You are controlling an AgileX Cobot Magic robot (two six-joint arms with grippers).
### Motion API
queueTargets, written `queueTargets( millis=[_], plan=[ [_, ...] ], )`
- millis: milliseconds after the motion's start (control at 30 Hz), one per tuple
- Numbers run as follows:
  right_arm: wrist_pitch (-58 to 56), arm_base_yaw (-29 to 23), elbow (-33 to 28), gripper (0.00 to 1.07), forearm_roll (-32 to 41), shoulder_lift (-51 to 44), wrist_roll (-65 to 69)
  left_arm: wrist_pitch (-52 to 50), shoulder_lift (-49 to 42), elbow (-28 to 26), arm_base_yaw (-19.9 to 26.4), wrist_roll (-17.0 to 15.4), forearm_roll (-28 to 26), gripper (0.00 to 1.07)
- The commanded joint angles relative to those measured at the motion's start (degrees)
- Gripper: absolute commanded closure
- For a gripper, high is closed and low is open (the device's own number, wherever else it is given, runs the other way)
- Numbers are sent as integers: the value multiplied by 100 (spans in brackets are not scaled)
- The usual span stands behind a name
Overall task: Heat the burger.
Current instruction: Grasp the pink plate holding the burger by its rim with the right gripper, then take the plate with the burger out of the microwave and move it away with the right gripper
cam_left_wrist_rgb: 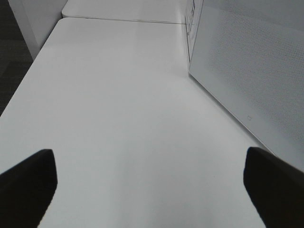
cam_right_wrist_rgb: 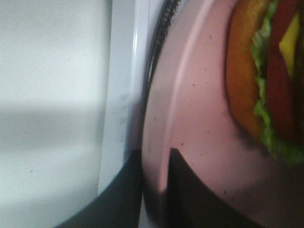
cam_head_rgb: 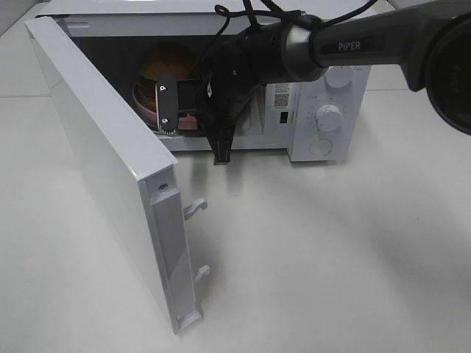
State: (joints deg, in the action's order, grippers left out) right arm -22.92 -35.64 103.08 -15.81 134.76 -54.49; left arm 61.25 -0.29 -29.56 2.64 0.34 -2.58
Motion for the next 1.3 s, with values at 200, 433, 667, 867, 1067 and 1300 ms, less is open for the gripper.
queueTargets(
  millis=[200, 433, 667, 867, 1067, 1300],
  plan=[
    [-74, -46, 6, 107, 218, -126, 6, 0, -74, 6, 23, -34, 17, 7],
    [-384, -103, 6, 107, 521, -327, -160, 0, -74, 6, 23, -34, 17, 7],
    [-945, -103, 6, 107, 550, -395, -756, 0, -74, 6, 23, -34, 17, 7],
    [-1043, -103, -69, 107, 556, -470, -796, 0, -74, 6, 23, -34, 11, 7],
    [-808, -103, -481, 107, 573, -802, -1089, 0, -74, 6, 23, -34, 11, 7],
    [-487, -17, -1192, 107, 865, -1278, -1736, 0, -74, 6, 23, -34, 11, 7]
  ],
)
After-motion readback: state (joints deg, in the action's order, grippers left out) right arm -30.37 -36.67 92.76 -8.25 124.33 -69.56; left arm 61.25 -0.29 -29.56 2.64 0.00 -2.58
